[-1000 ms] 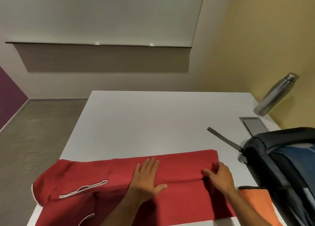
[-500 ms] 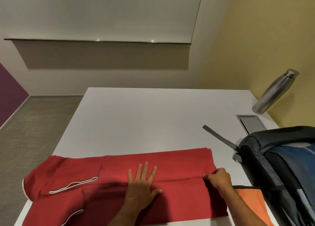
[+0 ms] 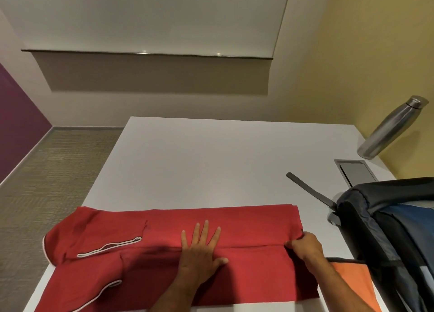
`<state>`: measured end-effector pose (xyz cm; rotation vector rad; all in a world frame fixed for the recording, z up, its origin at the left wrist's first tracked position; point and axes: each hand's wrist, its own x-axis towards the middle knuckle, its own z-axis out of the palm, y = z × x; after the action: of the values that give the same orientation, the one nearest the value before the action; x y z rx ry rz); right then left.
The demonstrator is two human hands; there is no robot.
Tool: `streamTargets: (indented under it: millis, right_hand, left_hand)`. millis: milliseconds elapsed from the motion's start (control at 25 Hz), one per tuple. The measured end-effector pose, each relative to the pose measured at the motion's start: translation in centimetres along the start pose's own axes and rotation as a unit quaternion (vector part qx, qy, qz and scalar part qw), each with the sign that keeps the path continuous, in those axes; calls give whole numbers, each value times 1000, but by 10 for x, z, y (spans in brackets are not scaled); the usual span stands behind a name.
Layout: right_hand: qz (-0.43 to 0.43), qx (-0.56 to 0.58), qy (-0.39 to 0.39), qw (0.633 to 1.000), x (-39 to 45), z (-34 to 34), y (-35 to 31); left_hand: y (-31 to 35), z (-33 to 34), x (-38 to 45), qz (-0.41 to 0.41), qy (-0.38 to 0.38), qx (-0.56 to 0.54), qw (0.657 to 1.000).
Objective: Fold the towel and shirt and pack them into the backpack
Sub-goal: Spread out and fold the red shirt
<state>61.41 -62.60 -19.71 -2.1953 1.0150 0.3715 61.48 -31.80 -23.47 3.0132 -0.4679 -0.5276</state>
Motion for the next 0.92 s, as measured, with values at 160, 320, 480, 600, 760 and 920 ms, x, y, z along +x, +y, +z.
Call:
streamTargets:
  millis: [160,320,480,600,760,920]
  right_hand:
    - [-55,31,1,998,-17,-9,-10]
    - [-129,58,-1,990,-49,-13,-35]
    - [-215,37,-8,976,-94,5,-69]
    - [-262,30,-70,962,-127,23,-94]
    - [-234,19,-208,950,-161,39,-123]
    - [-99,99,-382,913,-172,44,-134]
  left_hand:
    - [5,-10,-3,-3,-5,1,1000]
    - [16,-26,-2,2,-23,-55,998]
    - [46,-58,-6,-22,-20,-550,835]
    - [57,-83,-16,-69,-153,-773,612]
    - [38,-93,-26,-85,-178,-831,521]
    - [5,-87,-34,-78,-164,-842,509]
